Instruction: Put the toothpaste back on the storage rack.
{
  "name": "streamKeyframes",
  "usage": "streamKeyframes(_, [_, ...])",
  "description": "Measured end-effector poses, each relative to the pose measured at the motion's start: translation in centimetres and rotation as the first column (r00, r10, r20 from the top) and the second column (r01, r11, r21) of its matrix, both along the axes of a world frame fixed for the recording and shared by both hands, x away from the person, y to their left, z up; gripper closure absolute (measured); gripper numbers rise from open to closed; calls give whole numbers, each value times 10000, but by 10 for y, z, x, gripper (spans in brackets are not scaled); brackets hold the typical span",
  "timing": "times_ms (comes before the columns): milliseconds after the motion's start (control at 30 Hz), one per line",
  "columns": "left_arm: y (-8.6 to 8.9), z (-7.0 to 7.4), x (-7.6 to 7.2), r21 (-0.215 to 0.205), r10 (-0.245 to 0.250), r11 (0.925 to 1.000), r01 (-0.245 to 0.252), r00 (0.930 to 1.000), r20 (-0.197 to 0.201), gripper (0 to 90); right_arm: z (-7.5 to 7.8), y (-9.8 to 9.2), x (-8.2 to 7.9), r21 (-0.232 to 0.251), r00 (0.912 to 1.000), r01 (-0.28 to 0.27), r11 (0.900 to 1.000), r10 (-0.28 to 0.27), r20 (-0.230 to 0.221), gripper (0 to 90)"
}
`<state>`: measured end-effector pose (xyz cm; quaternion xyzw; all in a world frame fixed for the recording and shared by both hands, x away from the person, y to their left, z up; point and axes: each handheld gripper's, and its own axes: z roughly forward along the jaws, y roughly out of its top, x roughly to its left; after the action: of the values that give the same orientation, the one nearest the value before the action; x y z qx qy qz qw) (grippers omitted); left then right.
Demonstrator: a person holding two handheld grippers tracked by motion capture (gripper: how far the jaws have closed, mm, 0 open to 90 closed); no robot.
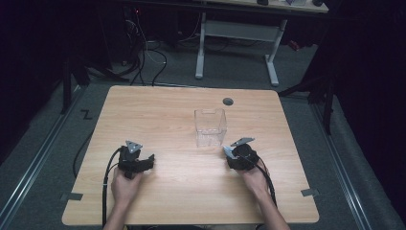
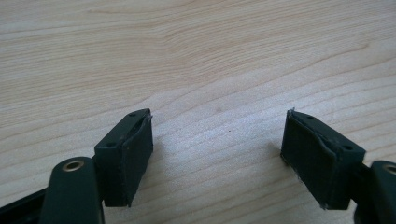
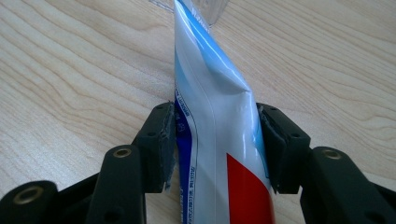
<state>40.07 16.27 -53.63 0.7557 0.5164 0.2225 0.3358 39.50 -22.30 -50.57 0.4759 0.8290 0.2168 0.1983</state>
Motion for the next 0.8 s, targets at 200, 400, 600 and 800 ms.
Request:
streamKeyframes(200, [0,0,0,0,-1,10000,1,10000,1,254,-1,3,2,-318,9998,-59,9995,53,-188,501])
streamKeyframes(400, [0,0,0,2,-10,10000,10,10000,-12,254,-1,1,4,-123,9992,-80,9999,75,-387,528])
streamKeyframes(600, [0,0,0,1,-2,10000,2,10000,0,254,1,1,4,-94,9985,-233,9997,228,-506,582])
streamKeyframes(800, [0,0,0,-1,-11,10000,11,10000,-14,254,3,0,4,38,9976,-328,9995,330,-614,622])
